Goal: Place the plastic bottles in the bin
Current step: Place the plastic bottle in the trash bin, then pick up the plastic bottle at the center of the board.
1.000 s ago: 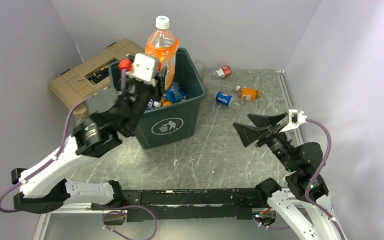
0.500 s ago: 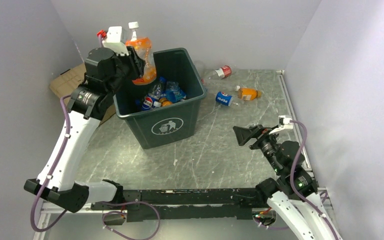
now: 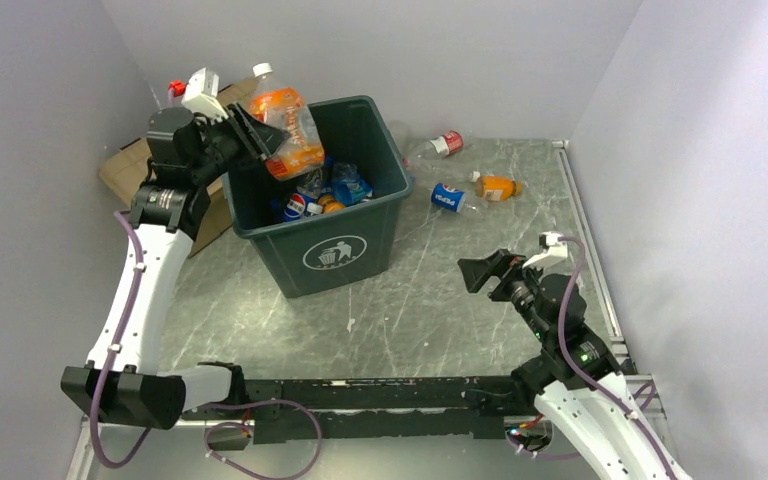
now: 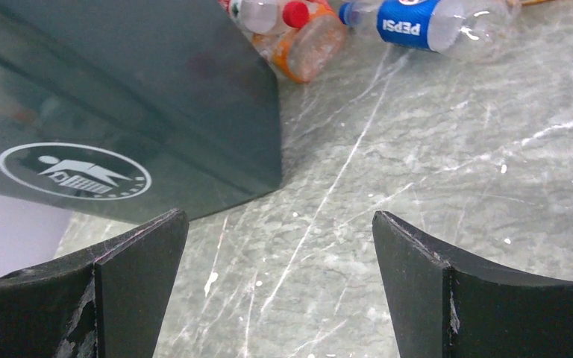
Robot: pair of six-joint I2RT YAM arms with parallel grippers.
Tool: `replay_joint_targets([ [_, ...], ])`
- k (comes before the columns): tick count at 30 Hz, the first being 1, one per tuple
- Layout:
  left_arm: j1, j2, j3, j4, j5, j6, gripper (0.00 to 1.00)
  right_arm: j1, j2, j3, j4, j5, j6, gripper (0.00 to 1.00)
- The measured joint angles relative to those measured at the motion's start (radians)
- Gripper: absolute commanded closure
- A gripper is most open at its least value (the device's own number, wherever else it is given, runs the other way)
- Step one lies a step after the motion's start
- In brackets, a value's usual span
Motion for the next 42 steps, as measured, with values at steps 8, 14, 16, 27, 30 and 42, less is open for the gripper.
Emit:
replay_joint_targets([
  [8,0.001,0.017,-0.004,0.010,0.039,-0.010,0.23,0.000,0.069,-0.006,-0.016,0.052,0.008,0.01],
  [14,0.002,0.014,0.011,-0.001,0.041,-0.006,0.10,0.000,0.074,-0.006,-0.015,0.057,0.006,0.01],
  [16,-0.001,0.008,0.012,-0.002,0.038,0.000,0.06,0.000,0.080,-0.006,-0.015,0.061,0.005,0.01],
  [27,-0.118,-0.168,0.064,-0.024,-0.008,0.031,0.00,0.000,0.166,0.060,-0.034,0.146,0.025,0.02],
  [30,-0.132,-0.230,0.061,-0.025,-0.010,0.038,0.01,0.000,0.245,0.111,-0.050,0.206,0.064,0.02],
  [42,-0.134,-0.393,-0.022,-0.143,-0.083,0.081,0.01,0.000,0.365,0.166,0.025,0.370,0.209,0.05],
])
